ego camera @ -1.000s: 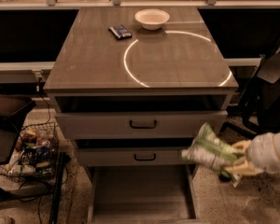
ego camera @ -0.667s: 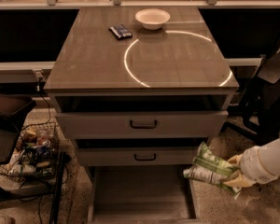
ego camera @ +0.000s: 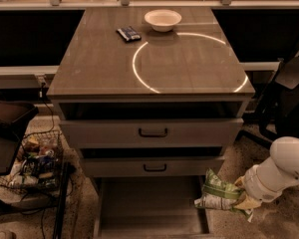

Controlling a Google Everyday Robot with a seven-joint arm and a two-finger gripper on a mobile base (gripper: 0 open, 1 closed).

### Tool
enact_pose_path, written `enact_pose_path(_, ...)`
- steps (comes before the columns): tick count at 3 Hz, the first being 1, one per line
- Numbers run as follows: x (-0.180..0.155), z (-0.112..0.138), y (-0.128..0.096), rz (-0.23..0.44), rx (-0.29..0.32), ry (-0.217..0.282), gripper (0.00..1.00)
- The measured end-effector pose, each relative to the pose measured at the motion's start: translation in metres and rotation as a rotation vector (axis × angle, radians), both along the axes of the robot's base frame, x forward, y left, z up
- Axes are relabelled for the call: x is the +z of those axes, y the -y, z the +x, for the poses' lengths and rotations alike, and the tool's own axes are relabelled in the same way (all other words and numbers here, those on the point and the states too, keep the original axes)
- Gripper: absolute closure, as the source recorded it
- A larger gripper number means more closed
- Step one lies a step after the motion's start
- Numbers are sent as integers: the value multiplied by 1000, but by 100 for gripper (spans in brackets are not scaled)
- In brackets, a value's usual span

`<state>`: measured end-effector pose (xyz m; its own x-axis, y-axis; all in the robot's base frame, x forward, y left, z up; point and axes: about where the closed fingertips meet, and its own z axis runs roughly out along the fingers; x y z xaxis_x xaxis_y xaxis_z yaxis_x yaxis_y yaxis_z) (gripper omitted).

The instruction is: Place green jalapeno chip bag into bottom drawer

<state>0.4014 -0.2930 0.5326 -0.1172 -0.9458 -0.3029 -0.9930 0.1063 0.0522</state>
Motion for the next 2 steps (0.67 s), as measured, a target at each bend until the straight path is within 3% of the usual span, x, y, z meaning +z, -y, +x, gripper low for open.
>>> enact_pose_path(1,0,0,0,1,-1,0,100)
enact_pose_path(2,-58,-4,-45,90,34,-48,100)
